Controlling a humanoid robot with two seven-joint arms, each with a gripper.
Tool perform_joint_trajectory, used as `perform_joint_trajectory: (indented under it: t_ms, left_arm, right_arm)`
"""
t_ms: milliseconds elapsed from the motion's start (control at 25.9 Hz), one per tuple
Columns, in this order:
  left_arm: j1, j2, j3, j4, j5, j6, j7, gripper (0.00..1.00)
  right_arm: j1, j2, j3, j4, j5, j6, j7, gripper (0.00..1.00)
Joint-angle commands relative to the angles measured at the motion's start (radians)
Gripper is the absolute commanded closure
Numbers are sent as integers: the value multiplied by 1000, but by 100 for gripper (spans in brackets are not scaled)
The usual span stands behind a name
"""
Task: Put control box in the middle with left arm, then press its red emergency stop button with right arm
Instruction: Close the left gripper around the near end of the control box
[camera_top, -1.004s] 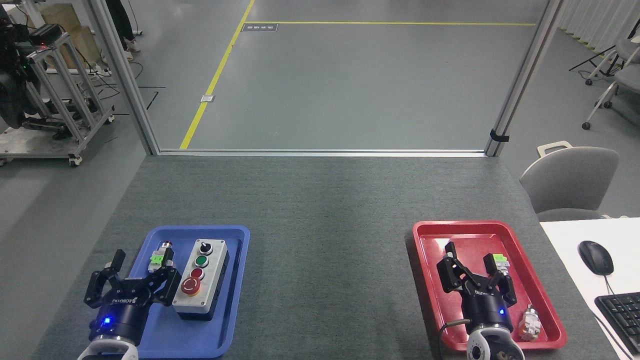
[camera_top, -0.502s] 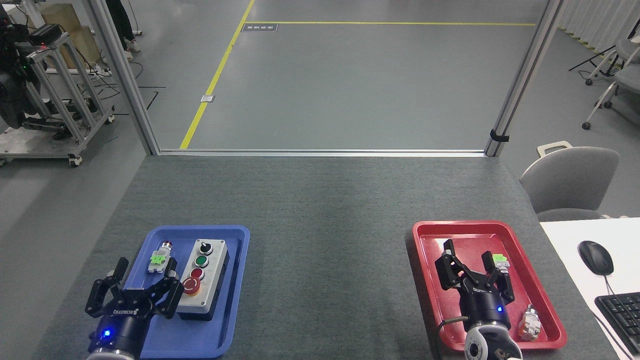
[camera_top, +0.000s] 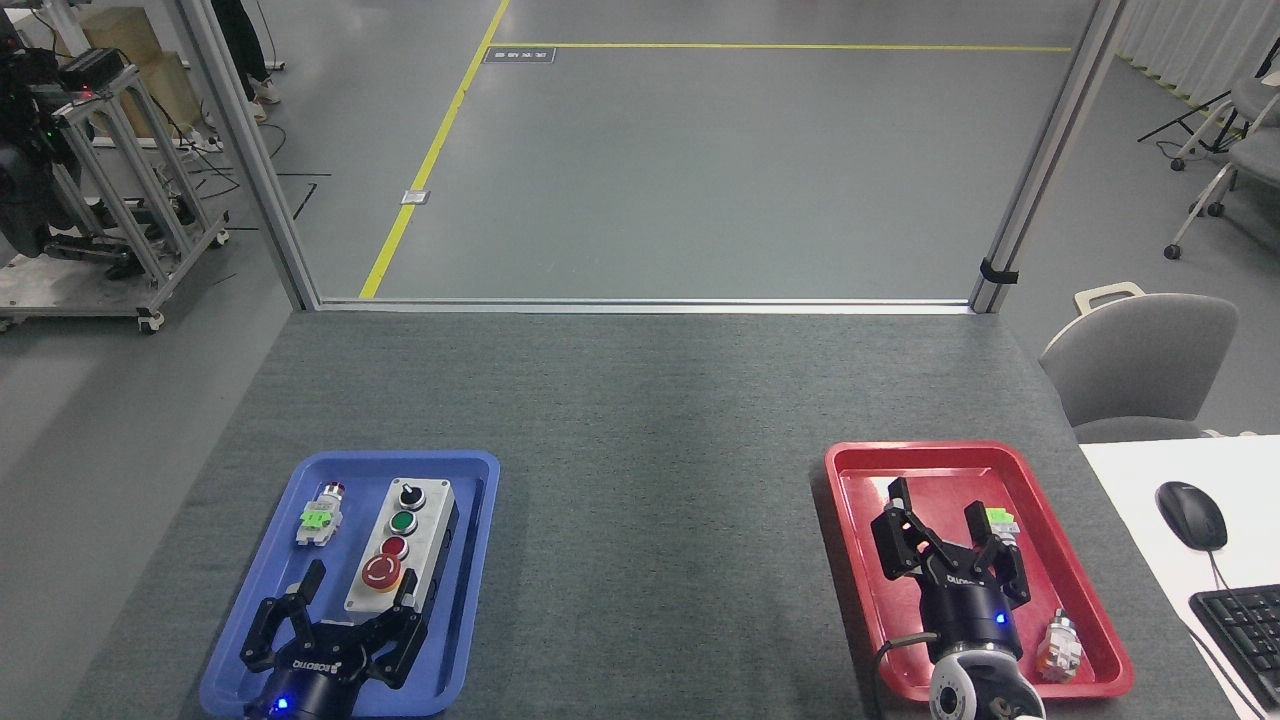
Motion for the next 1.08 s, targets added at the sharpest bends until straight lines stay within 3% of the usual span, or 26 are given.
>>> perform_joint_trajectory:
  t_ms: [0, 348, 773, 1043]
  left_arm:
    - [1, -4, -24, 34, -11, 1, 19, 1]
    - [-16, -26, -69, 118, -64, 10, 31, 1]
    - [-59, -34, -69, 162, -67, 127, 31, 1]
    - [-74, -35, -70, 204, -68, 125, 32, 1]
  right_arm:
    - [-2, 3, 0, 0, 2, 0, -1, 0]
    - [0, 0, 0, 0, 2, 0, -1, 0]
    - [0, -1, 0, 1, 6, 3, -1, 0]
    - [-2, 5, 0, 1, 9, 5, -1, 0]
